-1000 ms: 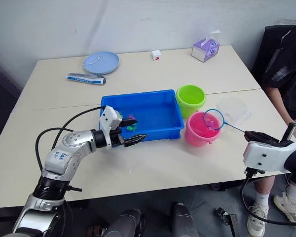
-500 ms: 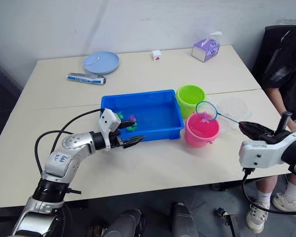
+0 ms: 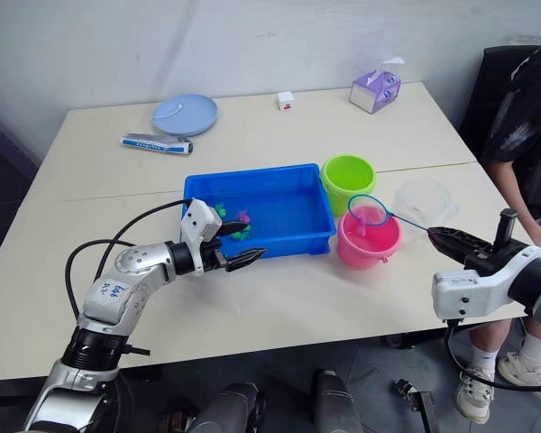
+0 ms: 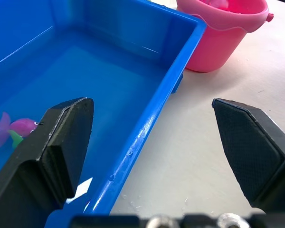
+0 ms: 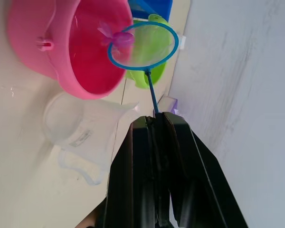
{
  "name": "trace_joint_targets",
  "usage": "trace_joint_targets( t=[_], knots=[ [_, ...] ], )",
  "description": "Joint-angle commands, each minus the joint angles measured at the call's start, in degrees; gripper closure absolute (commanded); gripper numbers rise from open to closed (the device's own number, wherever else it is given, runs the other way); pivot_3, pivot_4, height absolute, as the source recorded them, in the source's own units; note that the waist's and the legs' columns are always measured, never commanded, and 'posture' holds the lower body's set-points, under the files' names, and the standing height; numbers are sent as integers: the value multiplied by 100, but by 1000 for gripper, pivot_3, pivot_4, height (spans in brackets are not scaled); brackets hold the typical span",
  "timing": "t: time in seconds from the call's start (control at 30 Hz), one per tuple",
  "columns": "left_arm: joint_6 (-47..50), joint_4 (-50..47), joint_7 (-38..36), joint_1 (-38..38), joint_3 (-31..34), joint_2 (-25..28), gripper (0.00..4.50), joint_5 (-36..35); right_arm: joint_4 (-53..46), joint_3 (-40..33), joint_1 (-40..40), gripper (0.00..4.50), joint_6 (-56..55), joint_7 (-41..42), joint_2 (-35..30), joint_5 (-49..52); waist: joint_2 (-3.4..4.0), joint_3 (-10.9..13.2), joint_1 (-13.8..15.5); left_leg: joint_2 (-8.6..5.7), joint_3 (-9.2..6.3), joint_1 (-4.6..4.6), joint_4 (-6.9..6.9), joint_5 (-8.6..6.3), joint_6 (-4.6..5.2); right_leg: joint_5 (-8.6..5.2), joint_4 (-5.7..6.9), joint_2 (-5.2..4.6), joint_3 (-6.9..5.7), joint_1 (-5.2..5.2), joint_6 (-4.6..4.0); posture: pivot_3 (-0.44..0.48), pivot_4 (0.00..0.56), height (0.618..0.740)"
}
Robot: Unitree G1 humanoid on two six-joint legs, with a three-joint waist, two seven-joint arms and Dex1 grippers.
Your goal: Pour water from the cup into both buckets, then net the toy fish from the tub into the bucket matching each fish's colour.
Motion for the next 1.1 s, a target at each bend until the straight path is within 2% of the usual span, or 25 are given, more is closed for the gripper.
trace_joint_targets(
  t=[0.03, 0.2, 0.3, 0.43, 0.53, 0.63, 0.83, 1.1],
  knots=[
    [-68, -207, 11, 66, 73, 5, 205, -14, -47, -126, 3, 3743, 5, -48, -46, 86, 0, 0, -3, 0, 0, 0, 0, 0, 0, 0, 0, 0, -1, 0, 0, 0, 150, 740],
    [-48, -250, 34, 90, 111, 30, 205, -22, -96, -62, -349, 3743, 390, -75, -62, 297, 0, 0, -5, 1, 0, 0, 0, 0, 0, 0, 0, 1, 1, 0, 0, 0, 150, 740],
    [-40, -263, 73, 103, 140, 39, 205, -13, -180, 191, -907, 3743, 1039, 45, -96, 700, 0, 0, -12, 1, 0, 2, 2, 0, 0, 0, 3, 0, 3, 2, 0, 0, 150, 740],
    [81, -471, 348, 241, 275, 5, 205, -5, -339, 1005, -2398, 3743, 2438, 228, -52, 1479, 1, -1, -119, 4, -1, 2, 1, 0, 0, 0, 3, 0, 4, 0, 0, 0, 150, 740],
    [304, -747, 774, 400, 408, -86, 205, 52, -415, 1895, -3559, 3743, 3625, 482, 252, 1997, 1, -1, -163, 10, -5, -2, -2, -1, -2, -1, -3, 1, 5, -2, -1, 0, 150, 740],
    [531, -997, 1175, 521, 514, -181, 205, 105, -393, 2493, -4272, 3743, 4401, 709, 487, 2267, 0, 0, -145, 10, -7, -3, -3, -1, -2, -1, -3, 0, 4, -5, -1, 0, 150, 740],
    [1110, -1876, 1966, 1025, 810, -347, 205, 131, 267, 3474, -5332, 3743, 5303, 1130, 1030, 2591, -1, 0, -117, 0, -13, -12, 1, -1, 1, 0, -8, -8, 0, -4, -1, 0, 150, 740],
    [1690, -2424, 2625, 1268, 967, -557, 205, 213, 1610, 4376, -6098, 3743, 5670, 1507, 1479, 2348, -1, 0, -138, 0, -12, -12, 1, -1, 0, -1, -4, -7, -1, -9, -1, 0, 150, 740]
  ],
)
